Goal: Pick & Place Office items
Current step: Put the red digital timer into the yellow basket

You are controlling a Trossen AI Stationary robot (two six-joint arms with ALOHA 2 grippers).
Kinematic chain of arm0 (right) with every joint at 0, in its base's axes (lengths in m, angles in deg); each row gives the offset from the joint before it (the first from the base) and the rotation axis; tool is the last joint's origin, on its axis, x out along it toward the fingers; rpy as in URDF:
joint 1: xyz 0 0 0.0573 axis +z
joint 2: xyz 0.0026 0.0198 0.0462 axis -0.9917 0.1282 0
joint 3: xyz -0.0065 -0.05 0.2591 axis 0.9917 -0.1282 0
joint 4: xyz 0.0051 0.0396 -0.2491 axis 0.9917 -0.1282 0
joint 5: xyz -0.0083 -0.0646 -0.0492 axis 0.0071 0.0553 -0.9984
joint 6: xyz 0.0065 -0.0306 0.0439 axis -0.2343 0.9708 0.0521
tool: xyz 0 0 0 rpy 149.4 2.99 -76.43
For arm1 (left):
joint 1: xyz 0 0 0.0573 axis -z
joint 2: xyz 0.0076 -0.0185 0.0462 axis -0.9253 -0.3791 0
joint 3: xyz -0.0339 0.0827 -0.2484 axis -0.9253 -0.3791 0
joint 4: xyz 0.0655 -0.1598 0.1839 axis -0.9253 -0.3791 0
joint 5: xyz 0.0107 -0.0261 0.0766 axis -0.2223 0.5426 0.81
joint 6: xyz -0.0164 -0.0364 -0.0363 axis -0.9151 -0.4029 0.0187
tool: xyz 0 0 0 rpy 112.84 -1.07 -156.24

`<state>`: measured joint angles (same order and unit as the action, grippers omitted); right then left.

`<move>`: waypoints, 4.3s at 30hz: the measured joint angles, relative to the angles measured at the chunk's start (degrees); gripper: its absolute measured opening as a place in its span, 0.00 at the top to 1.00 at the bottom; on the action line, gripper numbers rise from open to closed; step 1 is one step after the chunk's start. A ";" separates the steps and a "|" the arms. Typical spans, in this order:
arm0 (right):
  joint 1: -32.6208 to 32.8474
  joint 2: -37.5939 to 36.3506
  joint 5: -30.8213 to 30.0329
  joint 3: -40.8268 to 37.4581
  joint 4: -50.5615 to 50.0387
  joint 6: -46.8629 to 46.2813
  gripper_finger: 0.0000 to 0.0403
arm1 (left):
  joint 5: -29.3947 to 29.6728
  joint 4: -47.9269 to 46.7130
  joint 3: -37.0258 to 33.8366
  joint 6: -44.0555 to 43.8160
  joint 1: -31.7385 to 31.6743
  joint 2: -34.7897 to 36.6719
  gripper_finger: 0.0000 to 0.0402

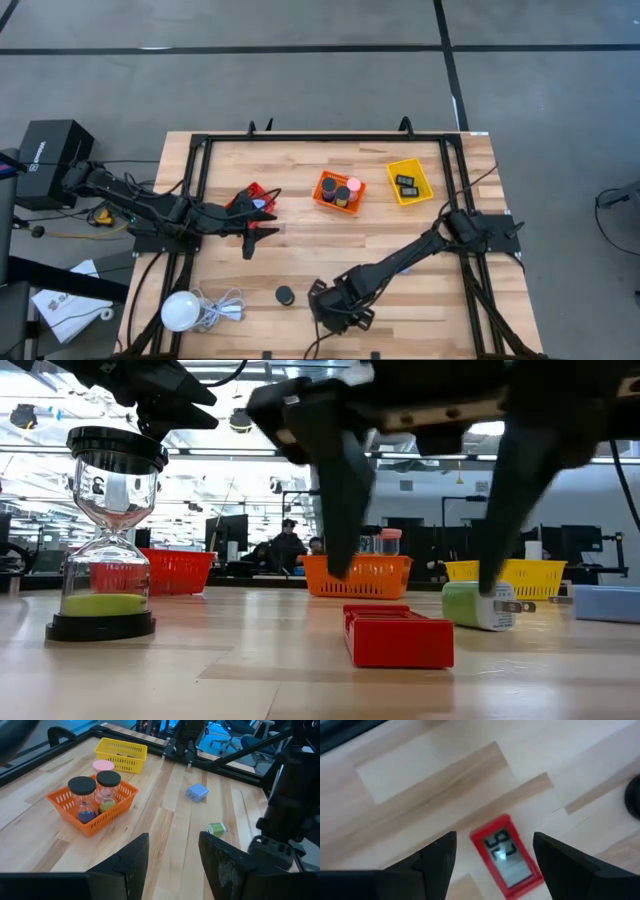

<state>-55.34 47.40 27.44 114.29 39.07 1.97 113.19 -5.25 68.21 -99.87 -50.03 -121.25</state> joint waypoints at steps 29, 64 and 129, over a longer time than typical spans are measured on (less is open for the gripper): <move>-4.78 2.34 1.74 0.15 1.13 7.85 0.54 | -0.01 0.37 0.00 -0.01 0.00 0.00 0.58; -6.10 2.17 5.19 -3.52 5.99 6.17 0.63 | -0.02 0.36 0.00 -0.02 0.00 0.00 0.58; -43.53 -32.64 -18.58 -27.59 -38.37 -13.82 0.67 | -0.02 1.33 0.00 -1.81 0.02 -0.02 0.58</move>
<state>-98.88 14.77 8.87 86.70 0.69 -11.85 113.16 -3.92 68.21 -101.68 -50.01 -121.27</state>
